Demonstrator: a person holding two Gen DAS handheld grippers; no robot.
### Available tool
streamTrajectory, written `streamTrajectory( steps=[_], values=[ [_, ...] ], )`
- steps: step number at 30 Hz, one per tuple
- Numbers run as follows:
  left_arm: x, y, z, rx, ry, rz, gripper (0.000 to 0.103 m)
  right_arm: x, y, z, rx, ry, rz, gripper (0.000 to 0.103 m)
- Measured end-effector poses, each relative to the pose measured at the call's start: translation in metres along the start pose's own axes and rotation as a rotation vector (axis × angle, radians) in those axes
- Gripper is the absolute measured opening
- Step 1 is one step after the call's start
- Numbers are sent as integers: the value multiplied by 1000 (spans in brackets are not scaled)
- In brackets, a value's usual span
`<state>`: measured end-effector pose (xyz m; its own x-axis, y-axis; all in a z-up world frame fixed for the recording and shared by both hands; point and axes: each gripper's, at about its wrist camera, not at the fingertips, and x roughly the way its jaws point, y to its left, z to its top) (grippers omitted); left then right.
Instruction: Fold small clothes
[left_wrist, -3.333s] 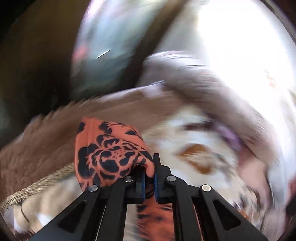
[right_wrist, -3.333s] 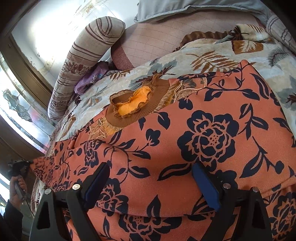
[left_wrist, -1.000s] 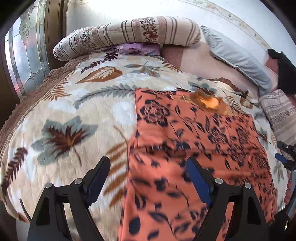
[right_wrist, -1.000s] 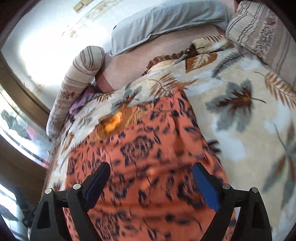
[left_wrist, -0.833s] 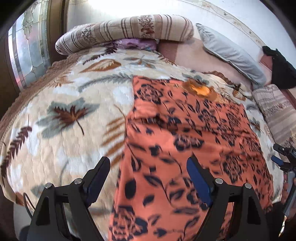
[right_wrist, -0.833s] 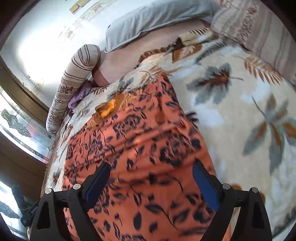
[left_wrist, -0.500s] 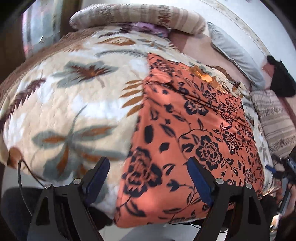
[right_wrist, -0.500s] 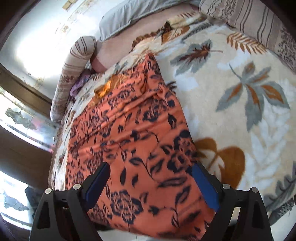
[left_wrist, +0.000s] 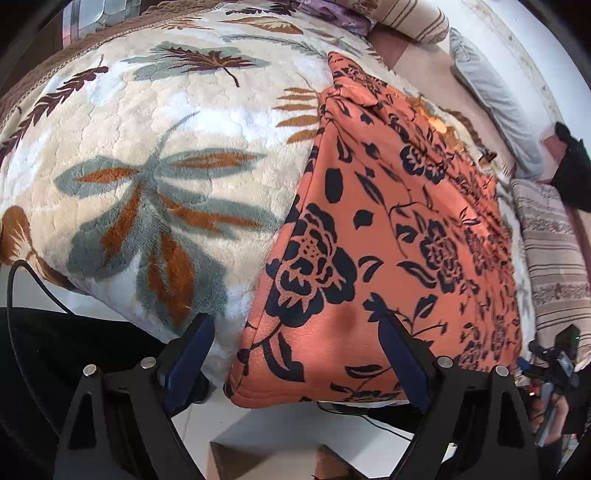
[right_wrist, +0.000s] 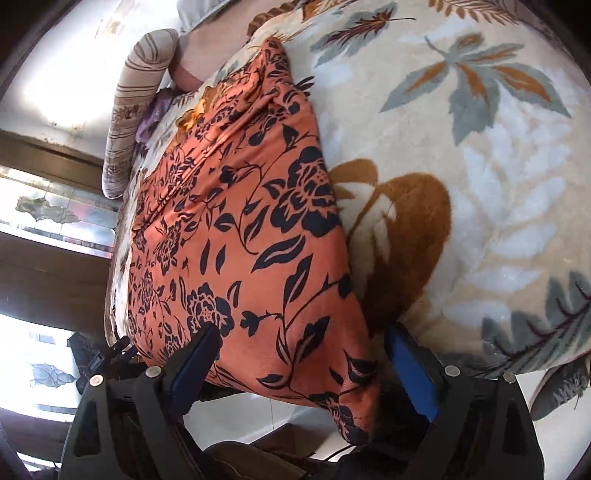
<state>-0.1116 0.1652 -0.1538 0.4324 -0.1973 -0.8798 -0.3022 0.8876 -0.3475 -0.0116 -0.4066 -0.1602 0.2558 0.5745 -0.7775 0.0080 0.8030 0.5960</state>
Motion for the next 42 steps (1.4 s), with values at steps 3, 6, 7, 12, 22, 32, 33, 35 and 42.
streamTrajectory(
  steps=[3, 6, 7, 12, 22, 32, 33, 35, 42],
  values=[
    [1, -3, -3, 19, -5, 24, 90, 0, -4, -4, 14, -8, 26, 92],
    [0, -5, -3, 33, -12, 53, 90, 1, -1, -6, 5, -4, 26, 92],
    [0, -5, -4, 37, -15, 71, 90, 2, 0, -7, 3, -3, 24, 92],
    [-2, -9, -6, 70, -27, 163, 90, 2, 4, -5, -10, 5, 10, 92],
    [12, -23, -8, 113, 15, 157, 90, 5, 5, -5, -20, 7, -1, 91],
    [15, -20, -8, 101, 30, 110, 85, 7, 1, -3, -8, 18, -10, 71],
    [16, -22, -7, 110, 33, 118, 85, 7, 0, -3, -4, 22, -8, 71],
    [19, -26, -8, 115, 29, 124, 85, 7, -2, -2, 0, 27, 1, 71],
    [-2, -21, -5, 94, -27, 143, 77, -9, -2, 1, 16, -17, -26, 71]
  ],
)
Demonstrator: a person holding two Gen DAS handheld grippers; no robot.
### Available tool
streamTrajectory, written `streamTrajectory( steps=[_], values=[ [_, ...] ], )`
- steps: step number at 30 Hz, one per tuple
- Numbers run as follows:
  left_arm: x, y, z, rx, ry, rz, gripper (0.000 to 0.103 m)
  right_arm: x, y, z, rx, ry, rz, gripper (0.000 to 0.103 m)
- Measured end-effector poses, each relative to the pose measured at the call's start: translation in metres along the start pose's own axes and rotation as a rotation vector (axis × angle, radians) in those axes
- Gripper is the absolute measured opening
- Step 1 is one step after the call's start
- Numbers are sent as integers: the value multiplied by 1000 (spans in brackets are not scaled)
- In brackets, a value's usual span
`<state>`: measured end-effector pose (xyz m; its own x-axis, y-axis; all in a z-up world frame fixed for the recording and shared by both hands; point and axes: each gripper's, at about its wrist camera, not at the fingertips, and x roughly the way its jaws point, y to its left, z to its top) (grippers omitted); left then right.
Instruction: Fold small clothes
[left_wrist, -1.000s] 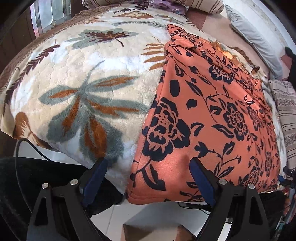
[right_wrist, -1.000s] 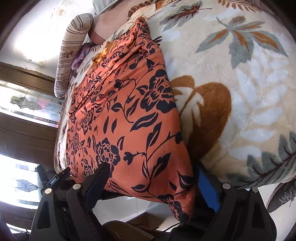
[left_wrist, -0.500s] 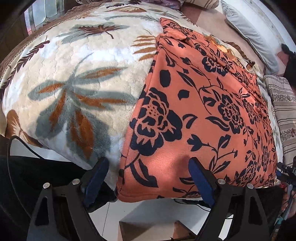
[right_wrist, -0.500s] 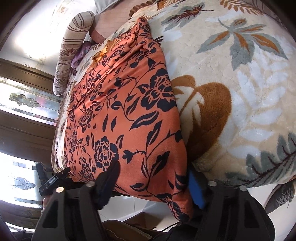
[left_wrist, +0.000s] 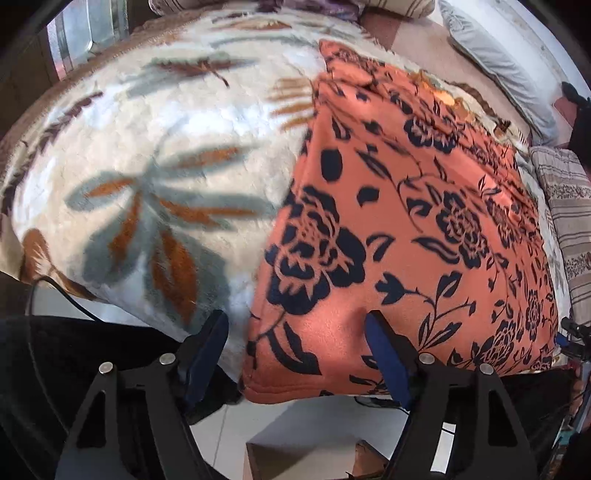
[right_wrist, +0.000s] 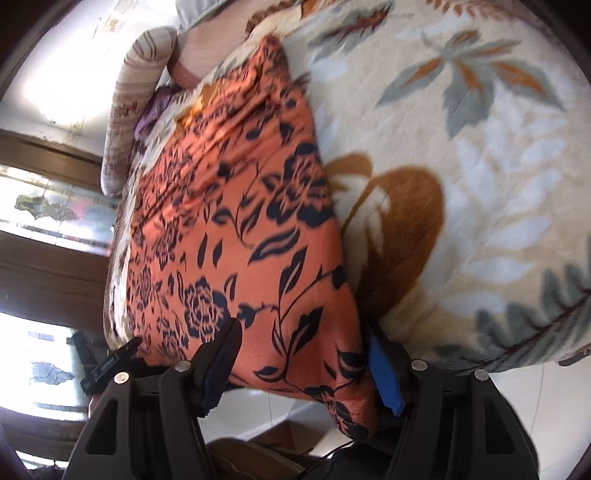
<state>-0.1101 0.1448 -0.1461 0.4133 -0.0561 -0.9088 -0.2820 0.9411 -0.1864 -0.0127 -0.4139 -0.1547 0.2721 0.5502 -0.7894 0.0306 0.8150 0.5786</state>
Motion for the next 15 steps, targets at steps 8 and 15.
streamTrajectory(
  steps=[8, 15],
  values=[
    [-16, 8, 48, -51, -126, -21, 77, -13, 30, 110, -44, -195, 37, 72],
    [9, 1, 78, -19, -134, -44, 77, 77, 44, 267, -16, -165, 42, 72]
  ],
)
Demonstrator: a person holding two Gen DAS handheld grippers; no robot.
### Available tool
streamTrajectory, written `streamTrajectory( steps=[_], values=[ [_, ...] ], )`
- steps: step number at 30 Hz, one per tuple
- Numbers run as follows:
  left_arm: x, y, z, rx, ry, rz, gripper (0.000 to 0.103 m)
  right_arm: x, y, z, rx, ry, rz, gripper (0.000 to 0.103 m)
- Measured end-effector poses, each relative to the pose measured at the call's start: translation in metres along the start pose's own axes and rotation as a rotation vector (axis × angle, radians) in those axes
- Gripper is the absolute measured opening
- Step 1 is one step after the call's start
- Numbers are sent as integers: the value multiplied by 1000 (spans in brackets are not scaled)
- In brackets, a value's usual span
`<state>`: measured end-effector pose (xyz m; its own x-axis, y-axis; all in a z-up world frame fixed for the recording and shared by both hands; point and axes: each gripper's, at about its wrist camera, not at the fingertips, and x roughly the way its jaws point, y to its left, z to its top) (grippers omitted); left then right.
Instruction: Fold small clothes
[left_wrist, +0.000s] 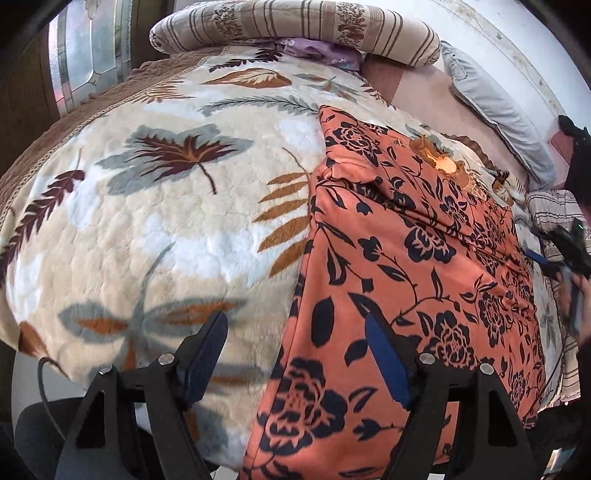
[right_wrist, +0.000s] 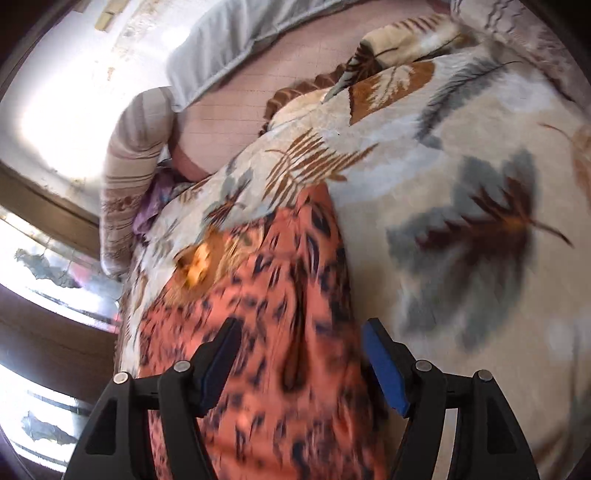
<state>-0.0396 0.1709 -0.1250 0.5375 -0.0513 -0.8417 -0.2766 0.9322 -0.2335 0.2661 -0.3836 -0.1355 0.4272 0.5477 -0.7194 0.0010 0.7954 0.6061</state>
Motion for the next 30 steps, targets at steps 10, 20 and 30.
streamTrajectory(
  steps=[10, 20, 30],
  values=[
    [23, 2, 27, 35, -32, 1, 77, 57, -28, 33, 91, 30, -21, 10],
    [30, -4, 86, 33, -98, -50, 77, 9, 14, 24, 33, -148, -35, 25],
    [126, -21, 174, 75, 1, 96, 78, 61, -6, 33, 86, -30, 71, 32]
  ],
)
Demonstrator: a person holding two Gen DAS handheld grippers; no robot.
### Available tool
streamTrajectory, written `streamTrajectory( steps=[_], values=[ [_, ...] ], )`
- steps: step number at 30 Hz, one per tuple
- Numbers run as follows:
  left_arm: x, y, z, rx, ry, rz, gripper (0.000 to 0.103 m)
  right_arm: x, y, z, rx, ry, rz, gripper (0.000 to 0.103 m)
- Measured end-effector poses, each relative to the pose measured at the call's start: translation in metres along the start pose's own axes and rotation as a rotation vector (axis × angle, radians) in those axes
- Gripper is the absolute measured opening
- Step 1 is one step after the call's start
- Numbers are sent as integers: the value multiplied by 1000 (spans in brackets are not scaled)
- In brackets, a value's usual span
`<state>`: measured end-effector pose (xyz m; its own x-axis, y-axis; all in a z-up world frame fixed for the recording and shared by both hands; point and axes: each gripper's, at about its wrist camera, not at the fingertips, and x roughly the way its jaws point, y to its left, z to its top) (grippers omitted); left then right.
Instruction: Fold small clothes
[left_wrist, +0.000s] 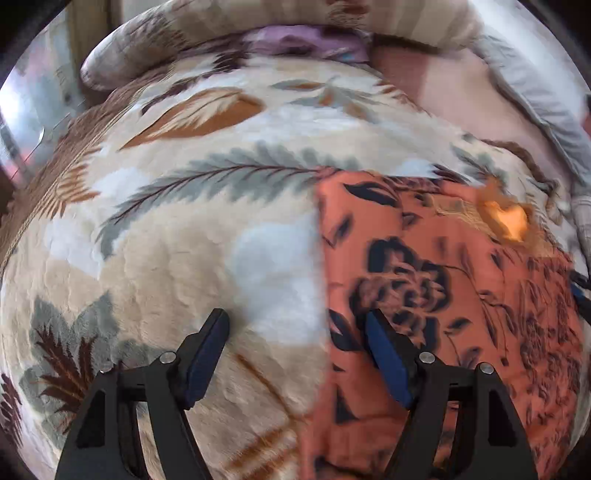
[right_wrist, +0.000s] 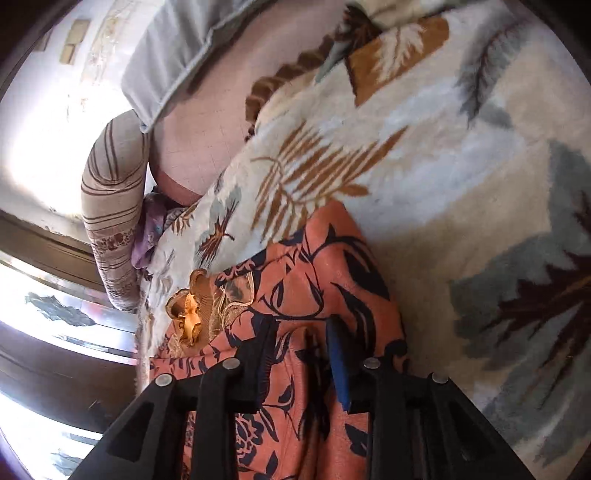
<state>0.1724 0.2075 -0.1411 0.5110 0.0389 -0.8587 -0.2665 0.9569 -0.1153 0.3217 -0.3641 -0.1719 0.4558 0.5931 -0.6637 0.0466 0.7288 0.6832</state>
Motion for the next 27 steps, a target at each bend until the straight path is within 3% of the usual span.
streamTrajectory(
  steps=[3, 4, 6, 8, 9, 10, 11, 12, 14, 16, 17, 19, 20, 21, 22, 24, 27],
  values=[
    [-15, -2, 2, 28, -36, 65, 78, -18, 18, -1, -74, -26, -49, 33],
    [-23, -2, 4, 6, -61, 47, 77, -27, 26, -1, -98, -43, -23, 33],
    [-33, -6, 11, -32, -94, -60, 77, -35, 38, -3, -121, -61, 36, 37],
    [-33, -19, 21, -2, -116, -106, 77, -28, 47, -2, -118, -8, 117, 91],
    [-23, -28, 26, 47, -106, -59, 78, -15, 47, -1, -115, 44, 150, 93],
    [-5, -33, 30, 83, -59, 41, 78, -3, 47, -2, -131, 73, 134, 92],
    [13, -27, 32, 76, -3, 122, 79, 9, 37, 1, -122, 81, 50, 90],
    [20, -15, 33, 3, 7, 119, 80, 14, 21, 5, -45, 72, 36, 87],
    [6, -6, 36, -62, -26, 101, 79, -1, 3, 9, 113, -26, 128, 87],
    [-8, -8, 35, -32, -107, 88, 79, -16, 22, 12, 11, -91, 118, 89],
    [-6, -13, 36, 3, -104, 87, 80, -16, 27, 14, -25, -90, 131, 89],
    [16, -16, 36, 36, -6, 120, 81, -5, 15, 25, -14, -86, 46, 89],
    [18, -13, 34, 7, -3, 106, 81, 2, 0, 30, 51, -60, 0, 87],
    [11, -10, 32, -14, -17, 97, 81, 0, -16, 31, 147, -83, 23, 82],
    [2, -9, 31, -23, -28, 84, 81, -11, -19, 30, 194, -131, 37, 84],
    [-24, -8, 27, 1, -88, 61, 81, -38, -6, 25, 144, -217, 31, 85],
    [-63, -3, 5, 26, -147, 26, 81, -71, 8, 1, 97, -221, 42, 85]
  ],
)
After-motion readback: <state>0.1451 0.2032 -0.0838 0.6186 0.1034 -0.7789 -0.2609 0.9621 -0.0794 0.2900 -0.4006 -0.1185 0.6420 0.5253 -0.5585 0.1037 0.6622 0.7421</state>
